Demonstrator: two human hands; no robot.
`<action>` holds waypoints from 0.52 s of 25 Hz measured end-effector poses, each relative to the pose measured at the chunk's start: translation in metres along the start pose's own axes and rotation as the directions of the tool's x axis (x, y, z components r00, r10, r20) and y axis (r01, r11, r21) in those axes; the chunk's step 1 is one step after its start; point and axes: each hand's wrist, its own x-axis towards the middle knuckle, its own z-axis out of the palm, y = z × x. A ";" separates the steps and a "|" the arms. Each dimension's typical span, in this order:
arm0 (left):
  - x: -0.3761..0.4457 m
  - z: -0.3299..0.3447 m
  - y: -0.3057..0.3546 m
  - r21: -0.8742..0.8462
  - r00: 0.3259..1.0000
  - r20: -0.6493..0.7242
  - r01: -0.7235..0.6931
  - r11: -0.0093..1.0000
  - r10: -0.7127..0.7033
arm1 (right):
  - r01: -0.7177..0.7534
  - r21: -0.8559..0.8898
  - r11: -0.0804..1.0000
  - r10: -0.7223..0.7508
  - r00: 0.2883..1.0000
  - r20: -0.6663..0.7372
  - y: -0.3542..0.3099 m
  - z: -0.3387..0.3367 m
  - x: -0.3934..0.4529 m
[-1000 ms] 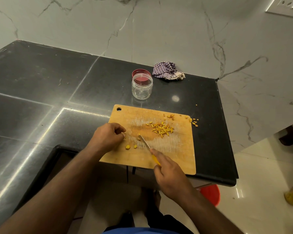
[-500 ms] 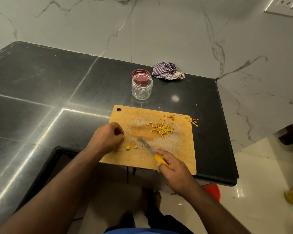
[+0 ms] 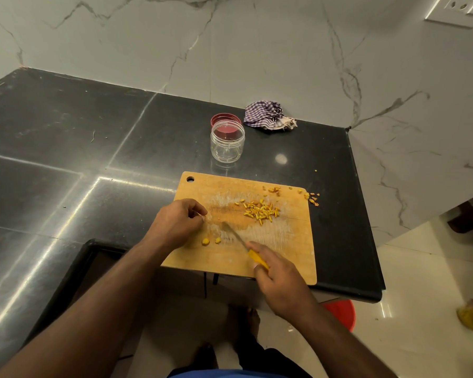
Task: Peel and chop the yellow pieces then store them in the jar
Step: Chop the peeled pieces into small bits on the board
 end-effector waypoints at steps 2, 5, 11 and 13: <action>0.001 0.005 0.003 -0.011 1.000 0.020 -0.010 1.000 0.010 | -0.054 0.023 0.998 0.056 0.993 -0.100 0.004 -0.008 0.002; 0.004 0.016 0.012 -0.022 0.997 0.062 -0.040 0.999 0.041 | -0.079 0.079 0.994 0.088 0.989 -0.117 0.005 -0.016 0.002; 0.013 0.030 0.021 0.101 0.997 0.036 -0.072 0.992 0.069 | -0.052 0.145 0.988 0.061 0.996 -0.058 0.001 -0.003 -0.004; 0.014 0.030 0.017 0.091 0.997 0.023 -0.074 0.993 0.072 | -0.069 0.147 0.987 0.078 0.995 -0.056 0.002 -0.003 -0.005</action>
